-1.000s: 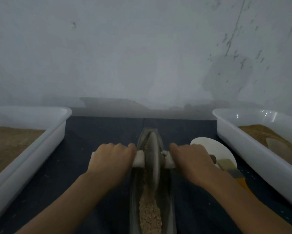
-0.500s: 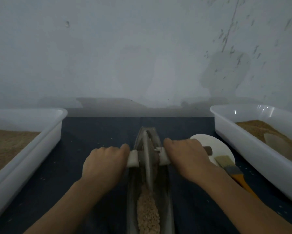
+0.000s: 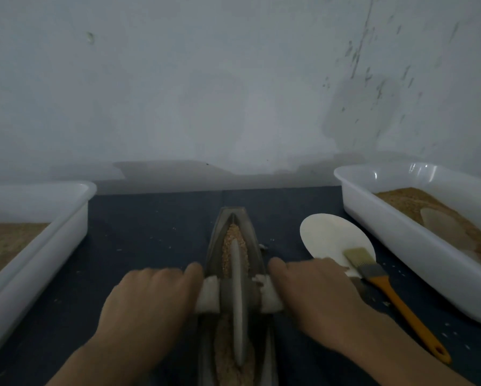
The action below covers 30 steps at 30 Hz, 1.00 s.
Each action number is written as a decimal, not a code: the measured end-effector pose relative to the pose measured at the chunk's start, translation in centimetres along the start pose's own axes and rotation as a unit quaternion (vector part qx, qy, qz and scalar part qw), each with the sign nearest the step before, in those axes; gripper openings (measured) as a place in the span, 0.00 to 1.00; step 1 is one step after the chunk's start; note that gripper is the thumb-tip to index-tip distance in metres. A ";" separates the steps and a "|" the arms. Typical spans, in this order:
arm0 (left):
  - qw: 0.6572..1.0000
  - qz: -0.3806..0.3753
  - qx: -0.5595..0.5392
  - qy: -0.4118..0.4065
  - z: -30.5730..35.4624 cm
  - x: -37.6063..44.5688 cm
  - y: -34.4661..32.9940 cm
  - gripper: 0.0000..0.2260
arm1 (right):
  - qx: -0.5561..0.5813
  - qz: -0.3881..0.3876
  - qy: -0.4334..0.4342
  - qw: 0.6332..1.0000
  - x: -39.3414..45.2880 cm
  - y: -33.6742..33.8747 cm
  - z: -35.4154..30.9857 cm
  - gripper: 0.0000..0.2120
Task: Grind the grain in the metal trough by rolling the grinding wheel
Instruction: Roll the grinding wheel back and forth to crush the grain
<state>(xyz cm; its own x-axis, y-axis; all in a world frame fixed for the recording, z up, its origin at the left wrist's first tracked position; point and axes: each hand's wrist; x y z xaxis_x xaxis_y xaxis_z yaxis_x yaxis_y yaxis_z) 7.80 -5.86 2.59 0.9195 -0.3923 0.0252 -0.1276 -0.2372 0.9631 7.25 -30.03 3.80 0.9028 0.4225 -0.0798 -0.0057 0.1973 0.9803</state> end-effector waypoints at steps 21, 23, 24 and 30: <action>0.997 0.048 0.051 0.020 0.1 0.9 -0.6 0.23 | -0.045 0.021 -0.035 0.998 1.8 0.1 0.5 0.14; 0.994 0.084 0.057 0.045 -0.2 2.9 -0.6 0.20 | -0.047 0.035 -0.052 0.997 3.9 0.3 1.1 0.13; 0.993 0.085 0.054 0.056 -0.3 3.7 -0.5 0.18 | -0.050 0.040 -0.057 0.996 4.6 0.3 1.4 0.14; 0.999 0.038 0.005 0.027 -0.5 2.7 -0.1 0.17 | -0.030 0.037 -0.027 0.998 2.5 0.4 1.0 0.14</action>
<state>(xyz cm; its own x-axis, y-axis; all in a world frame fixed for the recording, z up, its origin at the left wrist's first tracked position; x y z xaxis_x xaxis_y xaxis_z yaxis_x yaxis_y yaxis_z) 10.50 -6.43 2.67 0.9258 -0.3608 0.1128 -0.2013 -0.2181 0.9549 9.89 -29.77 4.22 0.9210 0.3896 0.0044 -0.0982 0.2214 0.9702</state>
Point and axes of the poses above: each hand's wrist, its own x-axis towards the middle knuckle, its own y-axis out of the back of the hand, z = x × y, and after that the axes turned 14 degrees about -z, right-handed
